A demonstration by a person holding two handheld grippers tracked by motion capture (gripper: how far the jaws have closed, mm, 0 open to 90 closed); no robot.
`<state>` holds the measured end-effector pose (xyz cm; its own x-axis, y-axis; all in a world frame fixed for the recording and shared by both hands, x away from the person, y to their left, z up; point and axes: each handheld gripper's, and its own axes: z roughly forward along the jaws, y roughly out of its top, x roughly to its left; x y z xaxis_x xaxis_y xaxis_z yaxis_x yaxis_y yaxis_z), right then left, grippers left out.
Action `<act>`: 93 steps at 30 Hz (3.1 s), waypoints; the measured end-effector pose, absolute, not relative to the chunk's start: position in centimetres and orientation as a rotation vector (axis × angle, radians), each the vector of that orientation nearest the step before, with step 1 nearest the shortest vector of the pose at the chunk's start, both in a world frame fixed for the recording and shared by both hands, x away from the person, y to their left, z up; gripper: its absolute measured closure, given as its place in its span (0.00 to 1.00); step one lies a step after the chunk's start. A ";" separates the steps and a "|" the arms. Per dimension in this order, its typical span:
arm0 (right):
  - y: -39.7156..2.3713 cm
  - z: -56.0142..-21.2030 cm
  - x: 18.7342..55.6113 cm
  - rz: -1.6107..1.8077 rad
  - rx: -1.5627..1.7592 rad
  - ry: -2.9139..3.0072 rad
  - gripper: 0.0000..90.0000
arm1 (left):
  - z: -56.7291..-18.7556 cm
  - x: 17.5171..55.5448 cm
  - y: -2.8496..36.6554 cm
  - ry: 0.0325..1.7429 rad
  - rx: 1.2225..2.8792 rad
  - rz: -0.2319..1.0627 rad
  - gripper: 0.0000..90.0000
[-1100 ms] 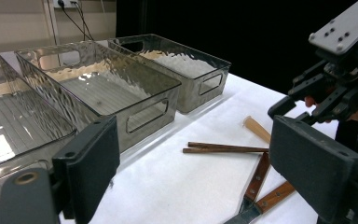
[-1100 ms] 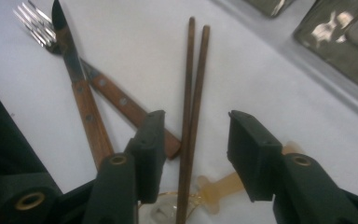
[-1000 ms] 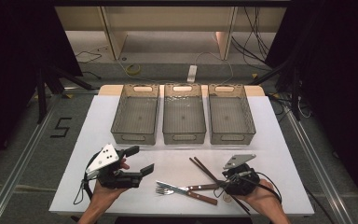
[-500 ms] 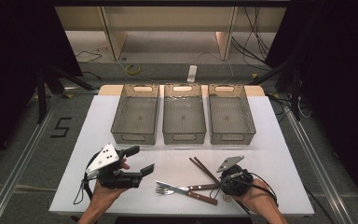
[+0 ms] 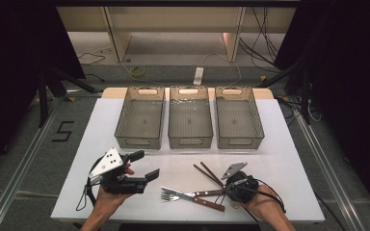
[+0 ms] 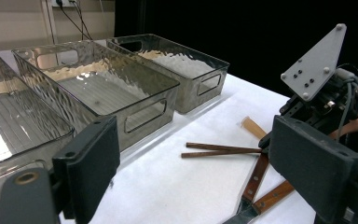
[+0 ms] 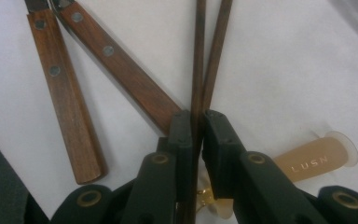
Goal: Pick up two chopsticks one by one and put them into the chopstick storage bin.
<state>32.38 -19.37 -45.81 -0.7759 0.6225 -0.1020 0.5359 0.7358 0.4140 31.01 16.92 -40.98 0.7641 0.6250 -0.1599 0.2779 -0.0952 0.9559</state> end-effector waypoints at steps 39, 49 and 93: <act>-20.0 -45.4 33.2 0.597 0.969 2.729 0.94 | -41.0 31.0 16.9 0.718 1.689 0.343 0.18; -20.0 -45.4 33.4 0.602 0.984 2.738 0.94 | -40.9 31.0 16.9 0.719 1.688 0.343 0.18; -20.4 -44.7 34.1 0.598 0.991 2.786 0.94 | -40.9 31.0 16.8 0.720 1.690 0.344 0.18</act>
